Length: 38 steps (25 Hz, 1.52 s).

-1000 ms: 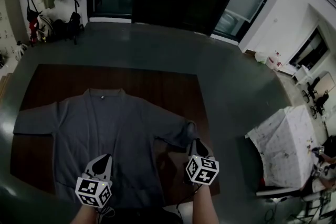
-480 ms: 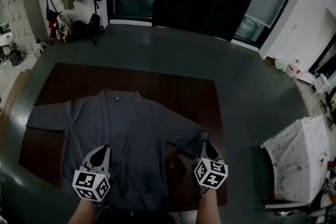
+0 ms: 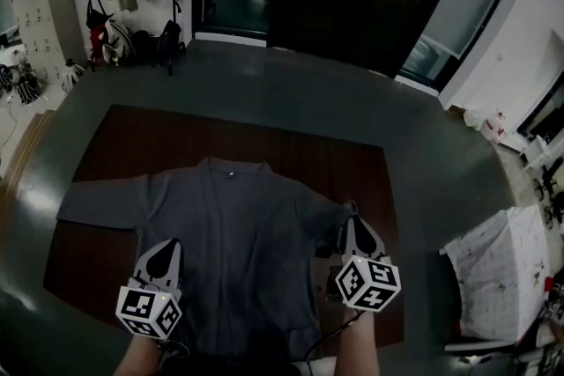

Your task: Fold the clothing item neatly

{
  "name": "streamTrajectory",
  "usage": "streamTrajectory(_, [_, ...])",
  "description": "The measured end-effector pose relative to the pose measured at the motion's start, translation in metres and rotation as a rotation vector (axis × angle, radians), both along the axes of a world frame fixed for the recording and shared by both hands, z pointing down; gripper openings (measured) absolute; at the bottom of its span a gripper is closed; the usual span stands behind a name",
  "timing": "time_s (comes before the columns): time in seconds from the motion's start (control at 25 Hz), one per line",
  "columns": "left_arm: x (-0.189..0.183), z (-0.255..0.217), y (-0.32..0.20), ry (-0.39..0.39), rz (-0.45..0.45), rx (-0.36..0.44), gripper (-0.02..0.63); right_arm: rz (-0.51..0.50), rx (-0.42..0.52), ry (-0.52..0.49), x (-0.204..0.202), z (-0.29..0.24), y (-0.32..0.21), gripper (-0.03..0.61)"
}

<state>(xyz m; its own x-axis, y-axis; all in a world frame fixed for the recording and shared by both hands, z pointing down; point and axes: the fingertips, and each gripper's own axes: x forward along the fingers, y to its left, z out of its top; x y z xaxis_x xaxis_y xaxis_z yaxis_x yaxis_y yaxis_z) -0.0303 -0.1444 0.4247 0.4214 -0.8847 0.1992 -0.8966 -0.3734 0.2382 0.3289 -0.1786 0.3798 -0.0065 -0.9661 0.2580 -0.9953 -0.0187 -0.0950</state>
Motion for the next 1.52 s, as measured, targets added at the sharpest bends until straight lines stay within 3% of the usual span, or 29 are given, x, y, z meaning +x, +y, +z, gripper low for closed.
streamTrajectory(0.32, [-0.091,-0.003,-0.035,0.012,0.029,0.020,0.009,-0.114,0.010,0.030,-0.161,-0.009,-0.040,0.011])
streamTrajectory(0.64, [-0.150,0.012,-0.042,0.031,0.023,-0.015,0.009,-0.251,-0.117,0.012,-0.288,0.049,-0.053,0.011])
streamTrajectory(0.84, [-0.183,0.028,-0.044,0.032,0.028,-0.050,0.009,-0.306,-0.180,0.099,-0.347,0.085,-0.061,0.011])
streamTrajectory(1.0, [-0.198,0.040,-0.041,0.035,0.032,-0.080,0.009,-0.393,-0.287,0.211,-0.385,0.132,-0.056,0.012])
streamTrajectory(1.04, [-0.201,0.043,-0.041,0.037,0.031,-0.088,0.009,-0.425,-0.319,0.222,-0.394,0.145,-0.051,0.043])
streamTrajectory(1.08, [-0.204,0.047,-0.041,0.038,0.031,-0.096,0.009,-0.452,-0.349,0.226,-0.402,0.156,-0.047,0.071])
streamTrajectory(1.28, [-0.214,0.062,-0.039,0.043,0.024,-0.132,0.009,-0.469,-0.414,0.244,-0.415,0.191,-0.027,0.075])
streamTrajectory(1.44, [-0.205,0.072,-0.044,0.023,0.048,-0.144,0.009,-0.288,-0.412,0.213,-0.367,0.196,-0.027,0.075])
streamTrajectory(1.52, [-0.198,0.074,-0.046,0.011,0.066,-0.145,0.009,-0.219,-0.469,0.169,-0.340,0.207,-0.023,0.080])
